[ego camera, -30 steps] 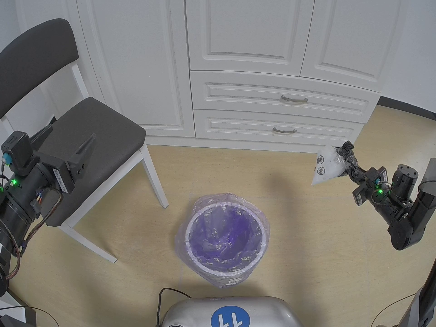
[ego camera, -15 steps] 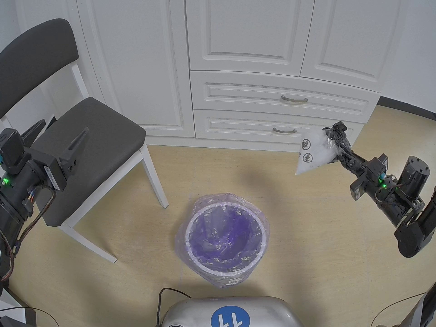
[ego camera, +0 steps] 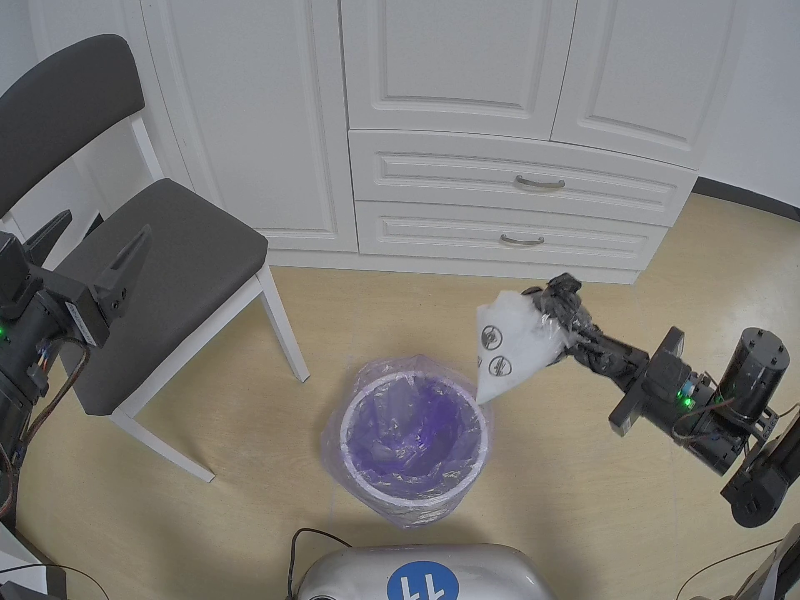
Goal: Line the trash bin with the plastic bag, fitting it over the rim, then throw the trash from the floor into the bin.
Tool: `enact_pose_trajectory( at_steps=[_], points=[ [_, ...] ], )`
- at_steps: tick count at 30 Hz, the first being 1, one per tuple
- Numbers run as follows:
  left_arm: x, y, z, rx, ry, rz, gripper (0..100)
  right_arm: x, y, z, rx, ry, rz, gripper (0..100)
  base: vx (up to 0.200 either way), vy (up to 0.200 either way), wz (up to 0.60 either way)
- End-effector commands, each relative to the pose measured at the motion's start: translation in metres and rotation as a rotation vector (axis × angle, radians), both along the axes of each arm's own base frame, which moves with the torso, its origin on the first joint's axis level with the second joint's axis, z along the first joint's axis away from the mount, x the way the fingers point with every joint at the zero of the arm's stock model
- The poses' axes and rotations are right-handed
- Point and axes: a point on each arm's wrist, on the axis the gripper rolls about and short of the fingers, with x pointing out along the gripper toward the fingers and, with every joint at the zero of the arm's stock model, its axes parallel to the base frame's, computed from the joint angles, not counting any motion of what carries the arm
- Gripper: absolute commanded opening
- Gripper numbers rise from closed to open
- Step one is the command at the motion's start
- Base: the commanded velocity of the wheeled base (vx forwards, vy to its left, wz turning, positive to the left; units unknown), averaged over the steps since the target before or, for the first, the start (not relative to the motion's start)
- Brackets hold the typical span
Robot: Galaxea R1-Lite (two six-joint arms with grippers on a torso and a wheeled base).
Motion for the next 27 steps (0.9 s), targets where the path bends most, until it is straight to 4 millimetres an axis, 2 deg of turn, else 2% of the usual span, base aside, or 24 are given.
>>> enact_pose_trajectory(
  at_steps=[1, 6, 11, 15, 17, 20, 22, 23, 27],
  points=[
    [-0.012, 0.005, 0.011, -0.018, -0.06, -0.001, 100, -0.017, 0.02, -0.002, -0.026, -0.009, 0.097, 0, 0.0, 0.0, 0.0],
    [-0.019, 0.008, 0.02, -0.034, -0.104, -0.004, 100, 0.001, 0.033, 0.001, -0.119, -0.109, 0.07, 0, 0.0, 0.0, 0.0],
    [-0.033, 0.013, 0.027, -0.049, -0.152, -0.005, 100, 0.008, 0.048, -0.019, -0.177, -0.062, 0.09, 0, 0.0, 0.0, 0.0],
    [-0.039, 0.015, 0.028, -0.027, -0.175, -0.046, 100, 0.019, 0.044, -0.034, -0.246, -0.039, 0.062, 0, 0.0, 0.0, 0.0],
    [-0.042, 0.016, 0.028, -0.017, -0.184, -0.075, 100, 0.033, 0.033, -0.04, -0.287, -0.041, 0.007, 0, 0.0, 0.0, 0.0],
    [-0.042, 0.016, 0.026, -0.01, -0.179, -0.081, 100, 0.054, 0.022, -0.036, -0.343, -0.106, -0.06, 0, 0.0, 0.0, 0.0],
    [-0.041, 0.016, 0.025, -0.009, -0.177, -0.079, 100, 0.059, 0.02, -0.032, -0.353, -0.132, -0.074, 0, 0.0, 0.0, 0.0],
    [-0.041, 0.016, 0.026, -0.009, -0.179, -0.073, 100, 0.068, 0.018, -0.024, -0.395, -0.151, -0.089, 0, 0.0, 0.0, 0.0],
    [-0.036, 0.021, 0.026, 0.001, -0.172, -0.02, 100, 0.07, 0.021, -0.007, -0.517, -0.085, -0.051, 0, 0.0, 0.0, 0.0]
  ],
)
